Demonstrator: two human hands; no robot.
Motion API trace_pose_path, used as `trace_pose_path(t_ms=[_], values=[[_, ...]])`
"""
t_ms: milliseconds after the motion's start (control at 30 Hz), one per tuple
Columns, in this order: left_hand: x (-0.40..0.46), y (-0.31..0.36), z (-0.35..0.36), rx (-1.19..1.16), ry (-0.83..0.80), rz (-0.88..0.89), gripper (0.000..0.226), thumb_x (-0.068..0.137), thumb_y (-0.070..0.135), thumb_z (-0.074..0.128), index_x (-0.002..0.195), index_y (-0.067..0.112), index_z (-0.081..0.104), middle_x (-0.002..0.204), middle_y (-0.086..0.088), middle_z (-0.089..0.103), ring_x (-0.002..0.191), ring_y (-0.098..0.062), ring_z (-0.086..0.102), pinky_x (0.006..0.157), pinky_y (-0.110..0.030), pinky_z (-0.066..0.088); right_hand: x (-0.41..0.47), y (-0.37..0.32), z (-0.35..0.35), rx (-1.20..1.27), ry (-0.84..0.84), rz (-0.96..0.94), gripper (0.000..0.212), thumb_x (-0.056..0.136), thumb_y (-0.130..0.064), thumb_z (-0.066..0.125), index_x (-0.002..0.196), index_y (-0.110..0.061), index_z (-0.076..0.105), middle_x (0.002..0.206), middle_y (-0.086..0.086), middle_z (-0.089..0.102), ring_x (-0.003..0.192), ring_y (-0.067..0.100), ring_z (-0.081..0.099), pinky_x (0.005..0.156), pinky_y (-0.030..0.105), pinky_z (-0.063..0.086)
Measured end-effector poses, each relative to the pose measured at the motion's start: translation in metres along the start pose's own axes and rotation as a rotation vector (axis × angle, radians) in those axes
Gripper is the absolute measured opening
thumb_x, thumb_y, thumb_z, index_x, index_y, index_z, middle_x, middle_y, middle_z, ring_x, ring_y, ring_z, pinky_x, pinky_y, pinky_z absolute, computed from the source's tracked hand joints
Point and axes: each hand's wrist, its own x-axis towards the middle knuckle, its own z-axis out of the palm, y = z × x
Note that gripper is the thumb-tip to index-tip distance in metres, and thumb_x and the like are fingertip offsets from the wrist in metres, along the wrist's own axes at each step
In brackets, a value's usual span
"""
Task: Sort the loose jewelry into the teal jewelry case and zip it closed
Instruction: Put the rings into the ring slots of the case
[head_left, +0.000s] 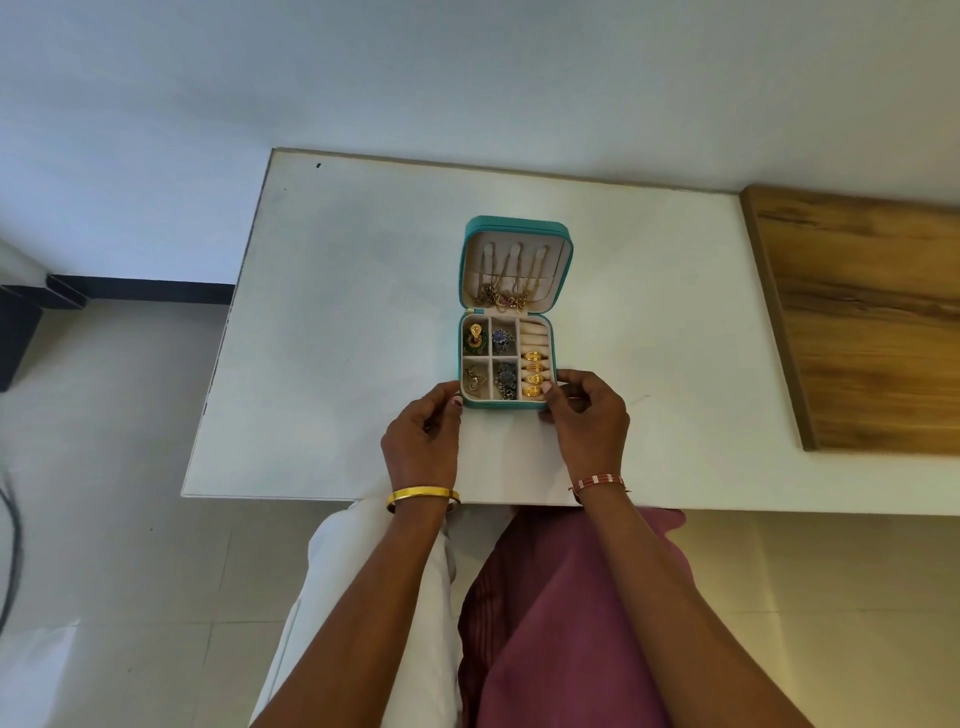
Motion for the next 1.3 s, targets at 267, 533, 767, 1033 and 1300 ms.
trace_pose_path(t_ms=[267,533,767,1033,1300], values=[[0.003,-0.001,0.000,-0.077,0.013,-0.056,0.020,0.085,0.011,0.058,0.103,0.010,0.068,0.100,-0.013,0.069,0.087,-0.024,0.065,0.089,-0.043,0.052,0.000,-0.001,-0.002,0.084,-0.032,0.018,0.018,0.084,-0.007,0.064,0.101,-0.002,0.064,0.084,0.011,0.065,0.072,0.021,0.062,0.053,0.011,0.051],[0.014,0.008,-0.001,-0.242,0.023,-0.125,0.017,0.087,0.007,0.054,0.099,0.012,0.066,0.098,-0.012,0.067,0.085,-0.025,0.065,0.084,-0.038,0.054,0.024,-0.015,-0.007,0.030,0.024,-0.059,0.017,0.085,-0.015,0.063,0.099,-0.006,0.067,0.085,0.007,0.065,0.079,0.022,0.062,0.079,0.045,0.055],[0.047,0.023,0.004,-0.116,-0.060,-0.074,0.027,0.086,0.009,0.057,0.113,0.005,0.061,0.109,-0.014,0.066,0.097,-0.027,0.063,0.090,-0.042,0.052,0.067,-0.054,0.000,0.015,-0.121,-0.189,0.034,0.091,-0.019,0.053,0.124,-0.010,0.053,0.109,0.009,0.062,0.093,0.014,0.056,0.083,0.042,0.054],[0.053,0.022,0.006,0.088,-0.146,0.052,0.030,0.085,0.006,0.057,0.115,0.006,0.061,0.111,-0.012,0.066,0.090,-0.012,0.058,0.089,-0.024,0.045,0.091,-0.064,0.011,-0.025,-0.215,-0.155,0.024,0.095,-0.019,0.045,0.106,-0.005,0.062,0.097,0.011,0.065,0.093,0.029,0.062,0.081,0.050,0.053],[0.054,0.018,0.006,0.141,-0.150,0.086,0.030,0.086,0.009,0.056,0.116,0.008,0.060,0.113,-0.009,0.066,0.091,-0.007,0.056,0.086,-0.016,0.042,0.104,-0.070,0.015,-0.080,-0.259,-0.091,0.027,0.095,-0.019,0.047,0.100,0.002,0.062,0.100,0.026,0.064,0.091,0.041,0.062,0.074,0.048,0.056]])
